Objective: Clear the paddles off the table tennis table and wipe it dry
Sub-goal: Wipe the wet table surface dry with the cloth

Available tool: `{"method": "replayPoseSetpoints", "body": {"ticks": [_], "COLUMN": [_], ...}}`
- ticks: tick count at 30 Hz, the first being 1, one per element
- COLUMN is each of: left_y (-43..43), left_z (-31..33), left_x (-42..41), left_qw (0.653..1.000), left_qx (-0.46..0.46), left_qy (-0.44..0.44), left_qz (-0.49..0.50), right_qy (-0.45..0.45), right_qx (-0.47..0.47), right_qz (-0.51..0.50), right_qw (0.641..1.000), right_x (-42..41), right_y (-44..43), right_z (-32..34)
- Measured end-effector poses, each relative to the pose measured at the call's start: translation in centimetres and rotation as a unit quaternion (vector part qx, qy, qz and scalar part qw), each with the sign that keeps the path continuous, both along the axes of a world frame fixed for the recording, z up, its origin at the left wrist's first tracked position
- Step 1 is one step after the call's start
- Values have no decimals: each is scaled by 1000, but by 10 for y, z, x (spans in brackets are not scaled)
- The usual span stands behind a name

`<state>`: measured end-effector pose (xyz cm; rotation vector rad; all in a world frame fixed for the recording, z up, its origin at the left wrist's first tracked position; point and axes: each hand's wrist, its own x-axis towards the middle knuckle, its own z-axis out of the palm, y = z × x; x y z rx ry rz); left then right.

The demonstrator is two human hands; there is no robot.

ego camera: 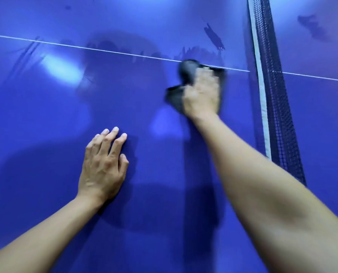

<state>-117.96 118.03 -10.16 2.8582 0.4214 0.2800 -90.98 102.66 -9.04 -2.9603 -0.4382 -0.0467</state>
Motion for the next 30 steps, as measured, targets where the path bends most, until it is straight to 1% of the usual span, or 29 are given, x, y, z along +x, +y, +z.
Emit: {"method": "replayPoseSetpoints", "body": {"ticks": [3, 4, 6, 8, 9, 11, 13, 14, 16, 20, 23, 26, 28, 30], "left_y": [0, 0, 0, 0, 0, -1, -1, -1, 2, 14, 35, 65, 88, 109], "left_z": [0, 1, 2, 2, 2, 4, 5, 5, 3, 6, 12, 10, 7, 6], "left_x": [1, 0, 2, 2, 2, 0, 0, 1, -1, -10, -27, -41, -53, -63], "left_qw": [1000, 1000, 1000, 1000, 1000, 1000, 1000, 1000, 1000, 1000, 1000, 999, 998, 998], "left_qx": [5, 8, 12, 14, 10, 3, -5, -6, -2, -12, -15, -9, -9, -7], "left_qy": [-5, -5, -1, 10, 14, 22, 28, 26, 24, 23, 13, 12, 14, 18], "left_qz": [-1, -1, -4, -9, -7, 4, 10, 9, 5, -16, 14, 38, 58, 65], "right_qy": [34, 47, 58, 45, 38, 14, 6, 10, 11, -59, -44, -28, -39, -50], "right_qx": [34, 33, 26, 43, 49, 60, 63, 60, 51, 40, 31, 31, 14, 0], "right_qz": [165, 204, 242, 222, 187, 90, -17, -59, -105, -114, -90, -103, -84, -32], "right_qw": [985, 977, 968, 973, 980, 994, 998, 996, 993, 991, 995, 994, 996, 998], "right_x": [-54, -68, -72, -55, -42, -10, 21, 29, 31, 24, 26, 27, 19, 9], "right_y": [94, 109, 105, 72, 49, -11, -76, -102, -128, -127, -122, -116, -87, -36], "right_z": [9, 12, 12, 10, 9, 4, 2, 3, -1, -7, -9, -11, -11, -11]}}
